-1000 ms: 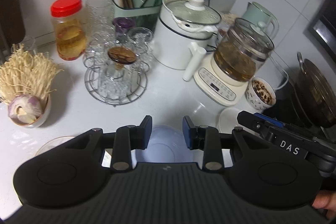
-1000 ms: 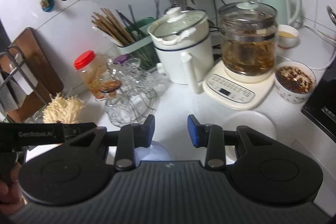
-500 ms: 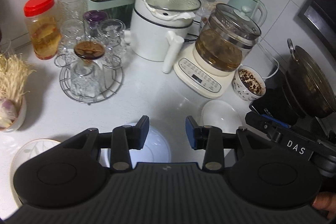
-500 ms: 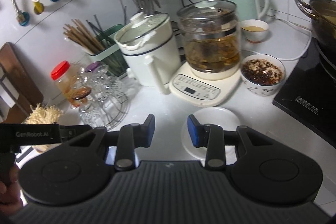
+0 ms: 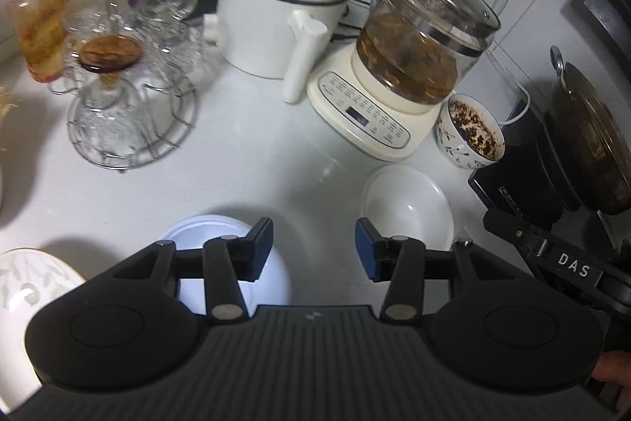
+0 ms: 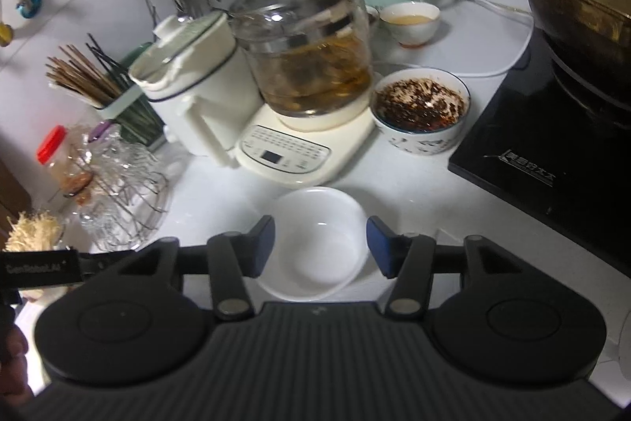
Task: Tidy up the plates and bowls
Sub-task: 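Move both grippers toward the white ceramic bowl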
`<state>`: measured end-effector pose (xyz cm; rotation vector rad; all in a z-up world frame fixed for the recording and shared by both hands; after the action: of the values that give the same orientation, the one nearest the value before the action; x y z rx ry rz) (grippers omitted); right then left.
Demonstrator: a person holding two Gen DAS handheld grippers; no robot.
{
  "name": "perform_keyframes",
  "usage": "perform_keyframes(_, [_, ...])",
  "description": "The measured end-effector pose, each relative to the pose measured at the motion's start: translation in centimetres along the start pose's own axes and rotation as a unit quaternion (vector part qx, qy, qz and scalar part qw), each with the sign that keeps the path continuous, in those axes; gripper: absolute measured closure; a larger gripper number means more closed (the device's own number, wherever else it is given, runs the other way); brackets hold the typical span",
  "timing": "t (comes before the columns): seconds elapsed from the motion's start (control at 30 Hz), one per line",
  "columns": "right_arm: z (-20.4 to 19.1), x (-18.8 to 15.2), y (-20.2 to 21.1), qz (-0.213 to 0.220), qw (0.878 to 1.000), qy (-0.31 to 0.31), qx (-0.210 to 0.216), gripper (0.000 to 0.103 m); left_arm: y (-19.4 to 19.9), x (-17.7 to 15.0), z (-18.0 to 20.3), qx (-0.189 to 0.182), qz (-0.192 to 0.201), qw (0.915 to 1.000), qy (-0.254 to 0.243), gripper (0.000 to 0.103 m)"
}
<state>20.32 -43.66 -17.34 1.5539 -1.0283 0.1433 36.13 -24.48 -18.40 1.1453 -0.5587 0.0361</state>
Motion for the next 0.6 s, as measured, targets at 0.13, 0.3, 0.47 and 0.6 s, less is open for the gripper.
perform_keyframes(0.13, [1.3, -0.2, -1.9, -0.024, 1.000, -0.005, 0.001, 0.049, -2.0, 0.4, 1.4, -0.013, -0.015, 0.9998, 0.003, 0.049])
perform_keyframes(0.3, [2.6, -0.1, -4.0, -0.048, 0.999, -0.002, 0.002, 0.049, -4.5, 0.9, 3.1, -0.020, -0.032, 0.9993, -0.003, 0.049])
perform_keyframes(0.47, [3.3, 0.0, -5.7, -0.072, 0.997, 0.001, 0.015, 0.049, -6.4, 1.0, 4.4, -0.026, -0.042, 0.9987, -0.014, 0.049])
perform_keyframes(0.6, [3.6, -0.1, -6.9, -0.088, 0.996, 0.003, 0.020, 0.053, -8.0, 1.0, 4.9, -0.030, -0.054, 0.9981, -0.007, 0.049])
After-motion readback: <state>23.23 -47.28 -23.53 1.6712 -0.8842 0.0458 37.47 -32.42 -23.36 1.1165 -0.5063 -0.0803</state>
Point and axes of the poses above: each gripper's, at about its wrist camera, not at the fingertips, and y roughly against the way its jaws point, z to its right, x to its top, the point moved 8 cm from there along -y, roughly the way its jaws point, and after that the axes turned 4 degrees about -z, right-handed, at the moved point
